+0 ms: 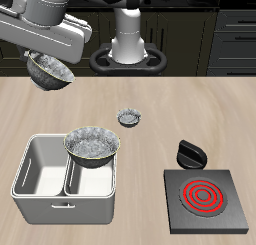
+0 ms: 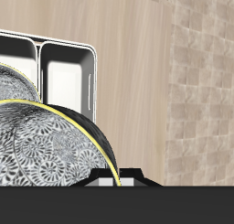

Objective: Place the largest bowl in the left side of the drainer and the medium bowl in the right side

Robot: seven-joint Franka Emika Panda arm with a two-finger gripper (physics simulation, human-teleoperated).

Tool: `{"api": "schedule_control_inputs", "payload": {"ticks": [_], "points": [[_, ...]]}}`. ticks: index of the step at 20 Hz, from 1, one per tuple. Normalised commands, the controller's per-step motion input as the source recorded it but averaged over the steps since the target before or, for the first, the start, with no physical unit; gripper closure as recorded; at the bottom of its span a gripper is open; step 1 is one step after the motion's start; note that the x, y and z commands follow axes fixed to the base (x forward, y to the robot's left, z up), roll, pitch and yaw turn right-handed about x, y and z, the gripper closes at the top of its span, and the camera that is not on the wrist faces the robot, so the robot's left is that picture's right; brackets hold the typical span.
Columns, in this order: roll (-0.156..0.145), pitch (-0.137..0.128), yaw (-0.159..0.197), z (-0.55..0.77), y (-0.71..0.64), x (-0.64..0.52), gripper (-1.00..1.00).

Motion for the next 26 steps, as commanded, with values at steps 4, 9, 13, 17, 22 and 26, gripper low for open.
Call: {"api": "schedule_control_inputs", "payload": {"ticks": [4, 9, 13, 17, 22, 26], "points": [[0.016, 0.019, -0.025, 0.00, 0.02, 0.24, 1.00], [-0.028, 0.005, -0.043, -0.11, -0.18, 0.23, 1.00], [0.001, 0.018, -0.015, -0.22, -0.10, 0.13, 1.00], [-0.010, 0.033, -0.021, -0.31, -0.15, 0.11, 1.00], [-0.029, 0.035, -0.032, -0.33, -0.19, 0.11, 1.00], [-0.015, 0.018, -0.017, -0.21, -0.08, 0.02, 1.00]]}}
